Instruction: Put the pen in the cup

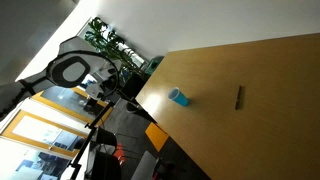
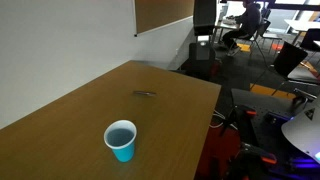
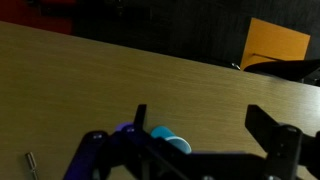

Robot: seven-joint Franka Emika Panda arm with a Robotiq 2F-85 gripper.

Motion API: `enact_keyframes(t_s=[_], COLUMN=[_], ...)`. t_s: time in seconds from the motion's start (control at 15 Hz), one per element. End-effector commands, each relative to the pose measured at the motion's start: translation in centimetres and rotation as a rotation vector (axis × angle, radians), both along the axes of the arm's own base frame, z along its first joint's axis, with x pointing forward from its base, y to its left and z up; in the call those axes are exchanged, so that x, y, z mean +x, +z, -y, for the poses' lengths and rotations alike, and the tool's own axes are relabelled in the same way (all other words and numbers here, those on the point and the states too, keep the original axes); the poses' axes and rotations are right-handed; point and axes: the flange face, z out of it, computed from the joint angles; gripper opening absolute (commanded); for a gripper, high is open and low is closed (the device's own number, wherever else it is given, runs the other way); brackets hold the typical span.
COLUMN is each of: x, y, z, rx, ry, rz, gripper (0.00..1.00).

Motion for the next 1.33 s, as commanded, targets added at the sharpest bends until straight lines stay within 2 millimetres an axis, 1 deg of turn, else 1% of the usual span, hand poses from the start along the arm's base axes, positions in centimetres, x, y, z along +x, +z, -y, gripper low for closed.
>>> enact_keyframes(t_s=[0.0,0.33,0.4,0.53,0.67,0.8,0.93,1.13,1.27], x=[0.0,0.0,0.1,0.4,0.9,1.8,3.4,5.7,7.3], y=[0.0,0.0,0.0,0.3,0.7,1.0,0.6,-1.1,-2.7], z=[0.0,0.0,0.0,0.5,1.4,2.5,4.1,7.0,9.4], rx=[0.0,0.0,-0.019,-0.039,-0.081,-0.151,-0.22,-0.288,-0.318], ry=[0.0,0.0,0.005,0.011,0.024,0.056,0.072,0.099,0.094], rz=[-0.001,-0.001,0.022,0.052,0.113,0.204,0.303,0.406,0.465], gripper=[1.0,1.0,1.0,1.0,1.0,1.0,1.0,1.0,1.0])
